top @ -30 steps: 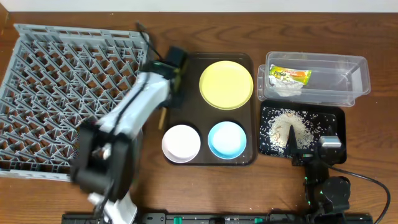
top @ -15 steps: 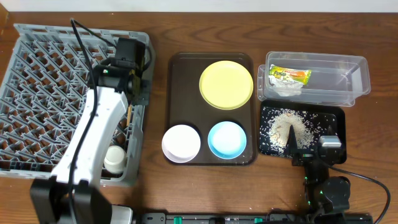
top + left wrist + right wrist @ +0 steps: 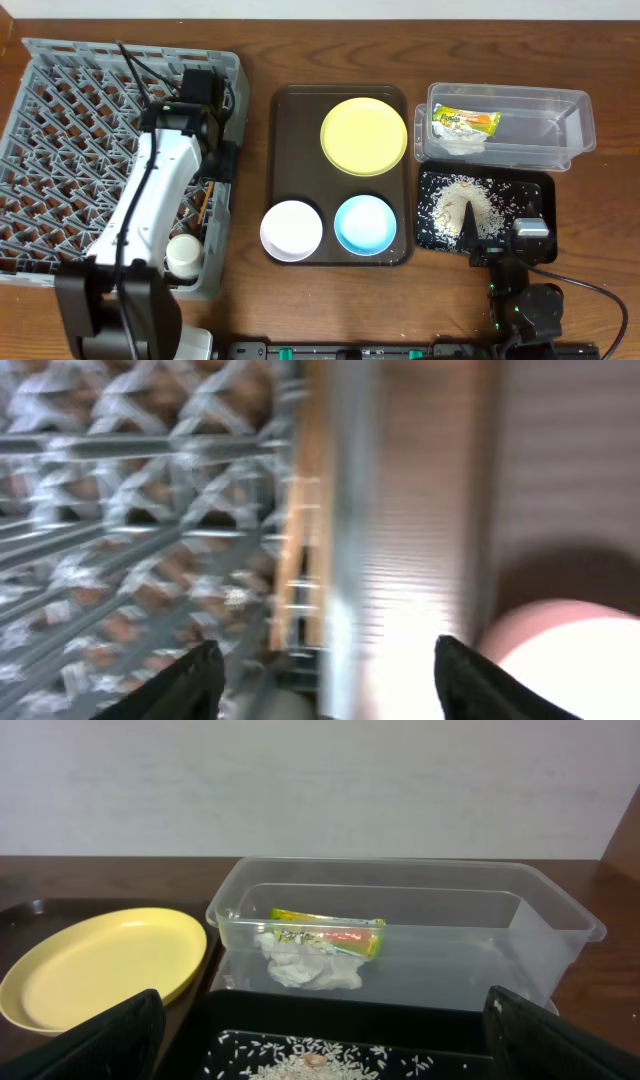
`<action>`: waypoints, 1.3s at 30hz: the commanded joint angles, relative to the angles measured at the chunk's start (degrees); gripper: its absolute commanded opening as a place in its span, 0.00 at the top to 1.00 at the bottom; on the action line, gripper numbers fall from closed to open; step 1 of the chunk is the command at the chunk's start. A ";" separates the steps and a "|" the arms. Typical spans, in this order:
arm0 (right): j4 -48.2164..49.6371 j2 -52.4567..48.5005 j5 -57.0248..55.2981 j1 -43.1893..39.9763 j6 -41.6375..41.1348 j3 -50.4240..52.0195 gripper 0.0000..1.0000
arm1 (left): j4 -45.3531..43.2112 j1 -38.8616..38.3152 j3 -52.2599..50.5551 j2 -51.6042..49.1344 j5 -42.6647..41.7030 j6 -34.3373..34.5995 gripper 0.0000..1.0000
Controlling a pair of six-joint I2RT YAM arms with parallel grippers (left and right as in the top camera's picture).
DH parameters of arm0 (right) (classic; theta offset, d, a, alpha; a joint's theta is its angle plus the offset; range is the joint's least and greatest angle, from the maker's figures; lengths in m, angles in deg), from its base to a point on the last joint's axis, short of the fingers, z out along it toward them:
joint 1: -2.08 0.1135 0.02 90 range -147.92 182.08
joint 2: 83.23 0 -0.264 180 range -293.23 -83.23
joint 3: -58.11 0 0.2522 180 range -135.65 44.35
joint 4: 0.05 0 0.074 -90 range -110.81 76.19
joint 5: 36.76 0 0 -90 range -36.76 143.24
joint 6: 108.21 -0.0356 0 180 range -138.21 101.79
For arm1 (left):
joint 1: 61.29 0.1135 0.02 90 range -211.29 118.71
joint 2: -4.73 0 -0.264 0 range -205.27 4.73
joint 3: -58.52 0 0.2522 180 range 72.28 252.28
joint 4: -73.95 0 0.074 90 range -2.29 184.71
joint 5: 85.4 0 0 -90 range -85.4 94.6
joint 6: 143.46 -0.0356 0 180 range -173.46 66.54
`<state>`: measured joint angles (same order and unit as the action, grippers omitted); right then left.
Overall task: Sort waste into correct bins and load items into the dishwasher
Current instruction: 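Drop the second chopstick into the dish rack with the left gripper, then reach the left gripper to the blue bowl and grasp its rim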
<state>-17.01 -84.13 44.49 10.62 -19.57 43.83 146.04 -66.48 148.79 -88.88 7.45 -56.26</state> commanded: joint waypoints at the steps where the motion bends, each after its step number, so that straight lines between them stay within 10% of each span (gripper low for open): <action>1: -0.04 0.52 0.02 -0.74 0.57 0.20 0.01 | 0.55 -0.42 3.02 5.68 -24.20 0.48 0.30; 5: -0.02 0.52 0.02 -0.74 0.57 0.20 0.01 | 2.14 -1.95 2.95 7.34 -32.15 2.34 0.51; 29: -0.04 0.52 0.02 -0.74 0.59 0.20 0.01 | -10.88 -31.32 -5.20 -6.51 -12.22 15.04 0.53; 39: -0.04 0.52 0.02 -0.74 0.57 0.20 0.01 | -13.49 -31.50 -5.20 -14.97 -16.76 16.65 0.76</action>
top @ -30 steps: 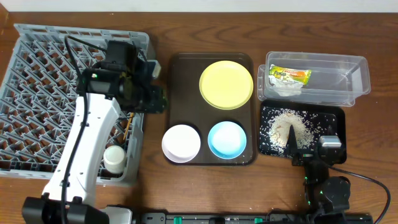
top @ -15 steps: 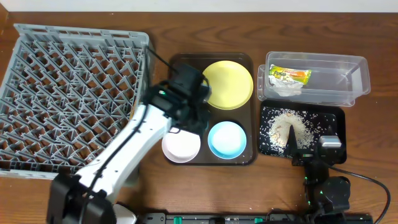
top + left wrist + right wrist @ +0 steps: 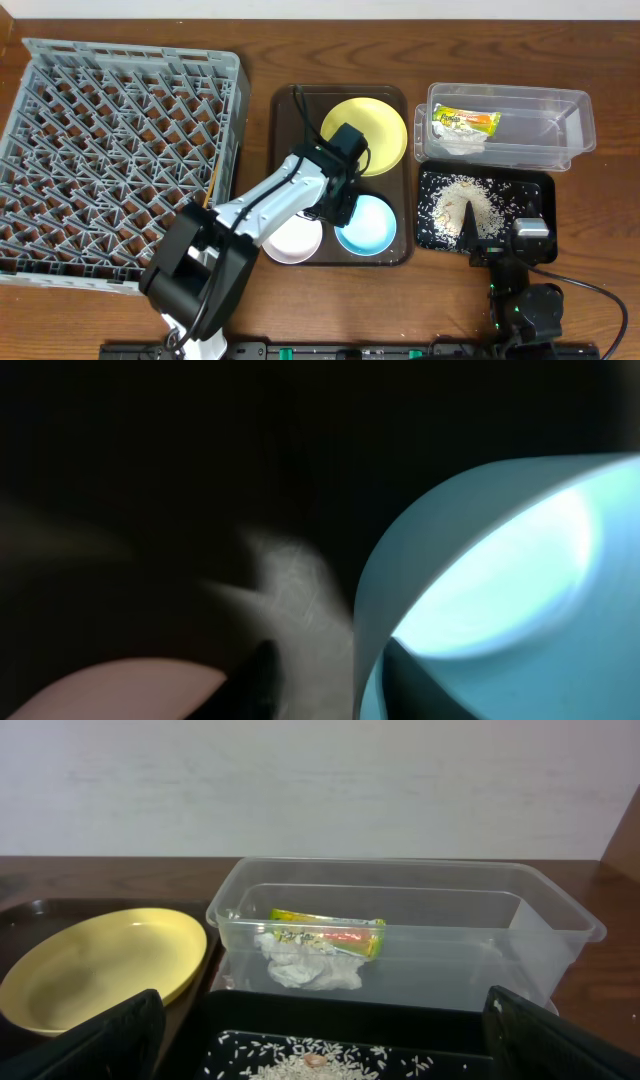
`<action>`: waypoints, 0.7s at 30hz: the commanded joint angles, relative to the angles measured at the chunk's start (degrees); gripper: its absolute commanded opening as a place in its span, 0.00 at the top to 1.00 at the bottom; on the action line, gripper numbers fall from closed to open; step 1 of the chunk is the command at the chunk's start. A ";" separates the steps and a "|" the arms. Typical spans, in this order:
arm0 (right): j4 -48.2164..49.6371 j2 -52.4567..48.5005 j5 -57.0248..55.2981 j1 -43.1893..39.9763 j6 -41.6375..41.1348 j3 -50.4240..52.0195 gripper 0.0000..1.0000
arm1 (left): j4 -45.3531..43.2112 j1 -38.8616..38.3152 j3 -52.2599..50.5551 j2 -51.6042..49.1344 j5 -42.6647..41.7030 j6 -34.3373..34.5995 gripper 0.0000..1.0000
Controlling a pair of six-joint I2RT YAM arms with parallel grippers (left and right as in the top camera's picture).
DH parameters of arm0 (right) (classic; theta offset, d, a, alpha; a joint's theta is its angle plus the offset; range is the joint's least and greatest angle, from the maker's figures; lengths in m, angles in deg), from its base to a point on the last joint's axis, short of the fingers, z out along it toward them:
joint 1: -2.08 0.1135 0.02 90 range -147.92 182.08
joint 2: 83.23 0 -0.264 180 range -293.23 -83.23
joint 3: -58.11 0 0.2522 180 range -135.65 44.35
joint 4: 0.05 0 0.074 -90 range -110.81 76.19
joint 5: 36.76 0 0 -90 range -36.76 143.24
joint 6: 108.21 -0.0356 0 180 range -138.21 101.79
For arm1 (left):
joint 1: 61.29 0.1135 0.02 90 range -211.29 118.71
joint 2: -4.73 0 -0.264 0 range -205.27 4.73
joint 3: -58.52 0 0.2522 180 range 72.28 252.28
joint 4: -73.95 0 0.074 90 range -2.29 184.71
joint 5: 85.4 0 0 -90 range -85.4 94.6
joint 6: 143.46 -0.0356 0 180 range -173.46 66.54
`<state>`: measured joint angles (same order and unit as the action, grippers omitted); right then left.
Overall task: Sort waste into correct bins and load items into the dishwasher
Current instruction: 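Reach the left gripper to the blue bowl and grasp its rim, then carry the blue bowl with the left gripper and stand it in the rack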
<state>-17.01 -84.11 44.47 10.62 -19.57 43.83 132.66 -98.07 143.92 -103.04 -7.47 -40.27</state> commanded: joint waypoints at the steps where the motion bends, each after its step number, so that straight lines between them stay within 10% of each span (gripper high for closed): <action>1: -0.04 0.50 0.04 -0.74 0.57 0.20 0.01 | -0.13 0.09 -0.33 -0.81 -1.84 0.68 0.81; 10: -0.02 0.50 0.04 -0.74 0.57 0.20 0.01 | 7.98 5.55 6.38 6.29 0.87 0.39 0.94; 21: -0.04 0.50 0.04 -0.74 0.57 0.20 0.01 | 12.46 18.12 9.51 19.91 57.75 -5.90 0.94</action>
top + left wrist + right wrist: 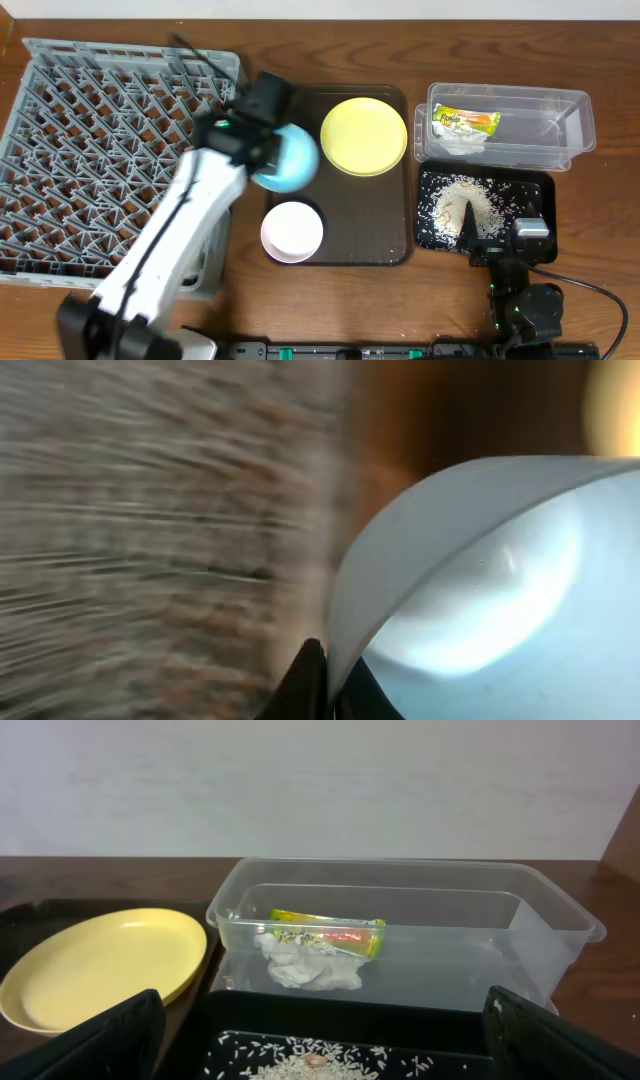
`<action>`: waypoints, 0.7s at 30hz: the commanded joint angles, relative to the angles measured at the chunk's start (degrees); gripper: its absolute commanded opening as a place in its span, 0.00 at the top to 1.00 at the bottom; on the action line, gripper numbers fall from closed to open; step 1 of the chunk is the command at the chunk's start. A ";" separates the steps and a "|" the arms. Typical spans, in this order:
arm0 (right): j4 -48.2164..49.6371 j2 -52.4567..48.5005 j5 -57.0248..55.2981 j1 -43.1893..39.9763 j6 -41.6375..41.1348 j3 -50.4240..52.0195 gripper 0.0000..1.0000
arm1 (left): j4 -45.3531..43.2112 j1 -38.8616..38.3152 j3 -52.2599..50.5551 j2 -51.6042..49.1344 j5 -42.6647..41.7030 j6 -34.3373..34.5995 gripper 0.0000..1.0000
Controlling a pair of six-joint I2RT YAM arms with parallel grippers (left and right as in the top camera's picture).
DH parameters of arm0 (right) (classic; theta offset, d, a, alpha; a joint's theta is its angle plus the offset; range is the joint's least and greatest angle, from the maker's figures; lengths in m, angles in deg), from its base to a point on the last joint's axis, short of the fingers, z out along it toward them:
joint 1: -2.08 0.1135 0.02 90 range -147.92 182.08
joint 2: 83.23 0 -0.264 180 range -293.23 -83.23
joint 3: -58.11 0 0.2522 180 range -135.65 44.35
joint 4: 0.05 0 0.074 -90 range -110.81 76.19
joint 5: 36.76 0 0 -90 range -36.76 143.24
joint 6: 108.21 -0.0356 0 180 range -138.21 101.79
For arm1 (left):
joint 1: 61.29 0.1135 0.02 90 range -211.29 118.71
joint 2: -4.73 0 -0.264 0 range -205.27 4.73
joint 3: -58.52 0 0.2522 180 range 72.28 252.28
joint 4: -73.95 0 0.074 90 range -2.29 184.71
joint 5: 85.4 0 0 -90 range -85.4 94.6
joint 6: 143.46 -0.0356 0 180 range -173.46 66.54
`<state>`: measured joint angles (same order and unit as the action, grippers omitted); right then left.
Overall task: Sort waste into correct bins and load items into the dishwasher
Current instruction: 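Carry the blue bowl with the left gripper and stand it in the rack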
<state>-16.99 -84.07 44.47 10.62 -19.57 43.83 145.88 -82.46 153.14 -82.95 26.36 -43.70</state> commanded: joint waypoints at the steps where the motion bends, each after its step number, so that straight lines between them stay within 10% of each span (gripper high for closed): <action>1: -0.07 0.46 0.04 -0.74 0.59 0.20 0.01 | -2.05 3.63 0.24 -0.31 28.02 -2.49 0.94; 21: -0.07 0.46 0.04 -0.74 0.57 0.20 0.01 | -32.20 12.41 0.15 -21.35 44.78 -23.26 0.94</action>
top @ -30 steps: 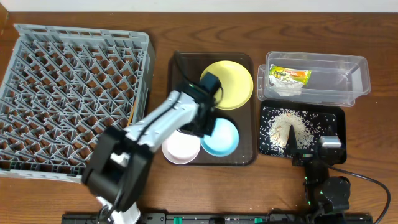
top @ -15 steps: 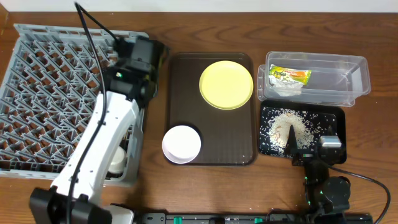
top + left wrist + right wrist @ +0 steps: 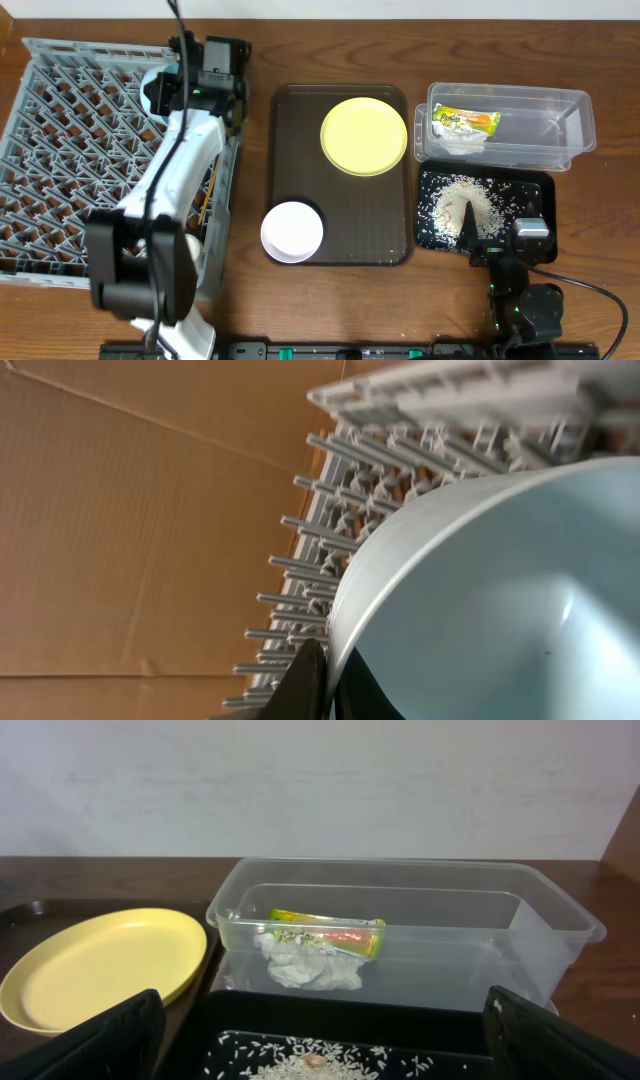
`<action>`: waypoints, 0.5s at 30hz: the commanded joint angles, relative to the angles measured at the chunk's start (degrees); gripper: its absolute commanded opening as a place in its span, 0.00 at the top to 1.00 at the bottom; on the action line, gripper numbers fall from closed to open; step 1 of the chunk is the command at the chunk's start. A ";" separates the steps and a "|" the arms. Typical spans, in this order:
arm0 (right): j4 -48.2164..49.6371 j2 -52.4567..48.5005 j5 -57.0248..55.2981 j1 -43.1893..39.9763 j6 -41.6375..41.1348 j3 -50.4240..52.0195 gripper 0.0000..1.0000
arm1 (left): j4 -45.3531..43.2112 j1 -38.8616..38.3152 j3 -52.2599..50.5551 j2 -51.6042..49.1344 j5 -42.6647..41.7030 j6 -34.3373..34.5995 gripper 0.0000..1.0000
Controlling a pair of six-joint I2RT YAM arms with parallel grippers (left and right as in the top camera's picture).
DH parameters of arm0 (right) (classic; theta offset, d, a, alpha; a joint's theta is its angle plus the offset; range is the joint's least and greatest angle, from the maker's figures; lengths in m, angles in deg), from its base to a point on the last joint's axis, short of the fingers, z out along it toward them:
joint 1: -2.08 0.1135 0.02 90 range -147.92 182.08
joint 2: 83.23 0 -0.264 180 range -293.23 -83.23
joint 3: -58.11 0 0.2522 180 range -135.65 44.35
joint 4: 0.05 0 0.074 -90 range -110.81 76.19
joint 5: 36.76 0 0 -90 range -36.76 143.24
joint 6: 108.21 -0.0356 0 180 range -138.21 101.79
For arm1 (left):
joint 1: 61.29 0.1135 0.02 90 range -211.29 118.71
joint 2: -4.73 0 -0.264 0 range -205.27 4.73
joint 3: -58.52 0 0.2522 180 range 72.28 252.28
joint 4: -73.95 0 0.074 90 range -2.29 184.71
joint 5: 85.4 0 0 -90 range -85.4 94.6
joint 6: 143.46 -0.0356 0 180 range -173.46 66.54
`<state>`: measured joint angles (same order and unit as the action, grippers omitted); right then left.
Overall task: Sort waste into correct bins and load items into the dishwasher
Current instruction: 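Carry the blue bowl with the left gripper and stand it in the rack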
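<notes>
My left gripper [image 3: 327, 660] is shut on the rim of the light blue bowl [image 3: 480, 590], which fills the left wrist view. From overhead, the left gripper [image 3: 200, 80] is at the far right corner of the grey dish rack [image 3: 90, 150]. The blue bowl [image 3: 153, 90] stands on edge there; whether it rests on the tines cannot be told. A yellow plate [image 3: 363, 137] and a white bowl [image 3: 291, 230] lie on the brown tray [image 3: 345, 190]. My right gripper [image 3: 320, 1045] stands open at the near end of the black tray [image 3: 530, 190], which holds scattered rice [image 3: 465, 208].
A clear plastic bin [image 3: 550, 125] at the back right holds a yellow-green wrapper [image 3: 465, 121] and a crumpled tissue [image 3: 305, 968]. A pale cup [image 3: 188, 247] and some wooden sticks [image 3: 207, 198] sit in the rack's right side. Cardboard [image 3: 130, 520] lies beyond the rack.
The left gripper held the blue bowl over the gap between rack and brown tray; now it holds the bowl on edge at the rack's far right corner. The right arm has not moved.
The left gripper was open over the rack's right side, with the blue bowl on the brown tray. Then it was at the bowl's rim on the tray. Then it held the bowl up beside the rack, and now at the rack's far right corner.
</notes>
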<state>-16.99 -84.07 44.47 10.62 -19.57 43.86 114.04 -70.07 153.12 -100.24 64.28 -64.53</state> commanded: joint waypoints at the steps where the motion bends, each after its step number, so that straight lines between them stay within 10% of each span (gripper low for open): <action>1: -0.07 0.46 0.04 -0.74 0.57 0.17 0.01 | -0.37 0.02 0.17 -5.03 8.24 -2.40 0.94; 15: -0.07 0.46 0.04 -0.74 0.57 0.17 0.01 | 0.44 -4.33 0.13 -7.13 10.23 -2.36 0.91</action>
<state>-17.01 -84.07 44.47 10.62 -19.57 43.86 113.62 -72.56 153.14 -105.99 74.01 -66.12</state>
